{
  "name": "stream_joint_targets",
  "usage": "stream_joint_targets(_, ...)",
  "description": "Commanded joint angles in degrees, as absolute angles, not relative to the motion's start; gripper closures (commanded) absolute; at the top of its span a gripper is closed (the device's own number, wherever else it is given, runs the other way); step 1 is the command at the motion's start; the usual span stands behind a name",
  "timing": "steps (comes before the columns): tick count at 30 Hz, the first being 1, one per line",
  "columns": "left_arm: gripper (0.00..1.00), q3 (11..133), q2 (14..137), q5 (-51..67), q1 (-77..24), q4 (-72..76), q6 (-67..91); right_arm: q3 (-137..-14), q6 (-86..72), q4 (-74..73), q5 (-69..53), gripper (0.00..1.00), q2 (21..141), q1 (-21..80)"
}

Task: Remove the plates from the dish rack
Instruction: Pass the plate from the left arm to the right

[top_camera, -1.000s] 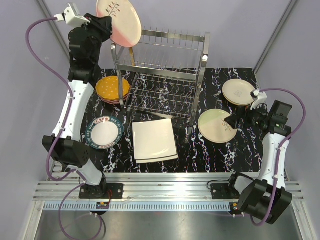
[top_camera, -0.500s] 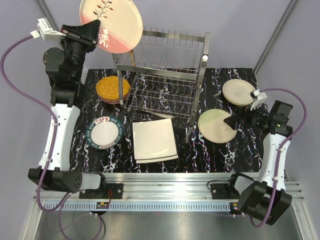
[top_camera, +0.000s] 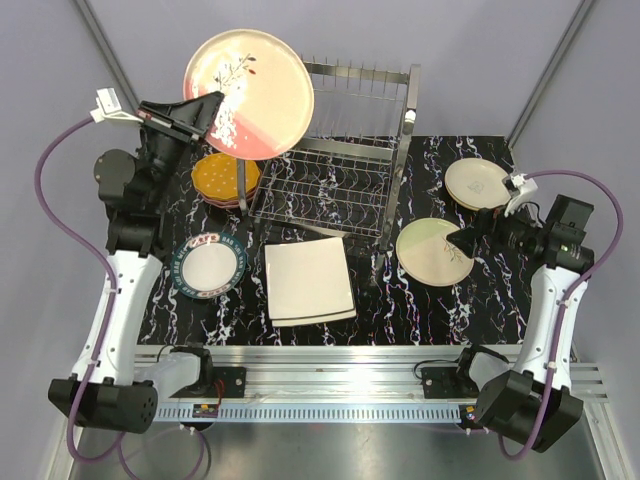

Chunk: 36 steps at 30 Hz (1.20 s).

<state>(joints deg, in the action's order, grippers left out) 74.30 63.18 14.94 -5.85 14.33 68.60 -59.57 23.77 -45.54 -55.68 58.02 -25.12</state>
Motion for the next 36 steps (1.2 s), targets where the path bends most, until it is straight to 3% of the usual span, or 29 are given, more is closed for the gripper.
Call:
stream_joint_targets(1, 1.0, 71.13, 58.01, 19.59, -7.12, 27.68, 75.49, -63.1, 24.79, -47.81, -58.71, 0.0, 56.43, -24.87)
stream_joint_targets(21, 1.0, 54.59, 47.11, 30.06, -21.52, 27.68, 73.13, -66.71, 26.1, -55.37, -63.72, 0.0, 57.13, -24.79)
stream_joint_targets(36, 1.0, 40.17, 41.31, 37.09, -24.96, 35.32, 72.77, -67.5, 21.45, -55.28, -62.75, 0.0, 59.05, -24.79)
